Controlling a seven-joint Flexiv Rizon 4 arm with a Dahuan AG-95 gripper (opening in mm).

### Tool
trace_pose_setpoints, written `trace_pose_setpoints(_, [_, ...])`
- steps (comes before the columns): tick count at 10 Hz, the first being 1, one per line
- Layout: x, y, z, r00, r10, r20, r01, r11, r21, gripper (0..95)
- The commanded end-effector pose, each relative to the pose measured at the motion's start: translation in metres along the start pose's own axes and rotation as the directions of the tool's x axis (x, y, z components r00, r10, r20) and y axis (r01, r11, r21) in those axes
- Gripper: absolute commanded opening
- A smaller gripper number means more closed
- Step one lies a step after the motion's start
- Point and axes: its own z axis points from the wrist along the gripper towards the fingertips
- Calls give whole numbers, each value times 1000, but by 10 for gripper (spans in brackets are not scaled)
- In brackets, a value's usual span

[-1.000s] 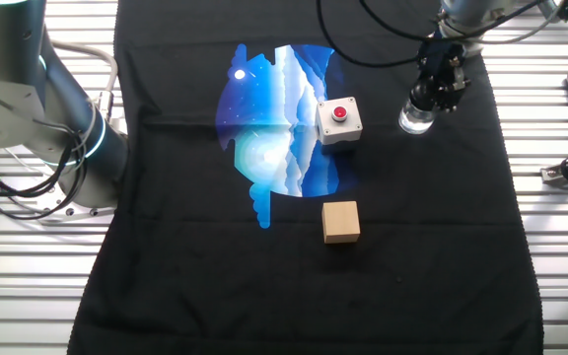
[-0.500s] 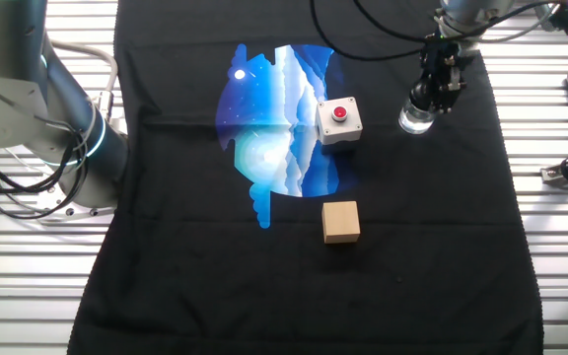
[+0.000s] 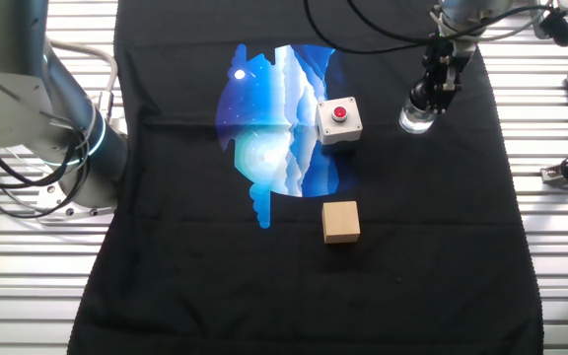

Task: Screw the lid onto the jar

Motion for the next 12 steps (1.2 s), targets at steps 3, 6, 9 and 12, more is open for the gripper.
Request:
trace_pose_setpoints(3, [0,0,0,1000,0,-2,0,1000,1,0])
trace_pose_setpoints(6, [0,0,0,1000,-12,-1,12,1000,2,0])
trace_pose_setpoints(9, [0,0,0,999,-47,-2,47,999,-9,190])
trace_pose_setpoints(12, [0,0,0,997,-82,6,82,996,-35,760])
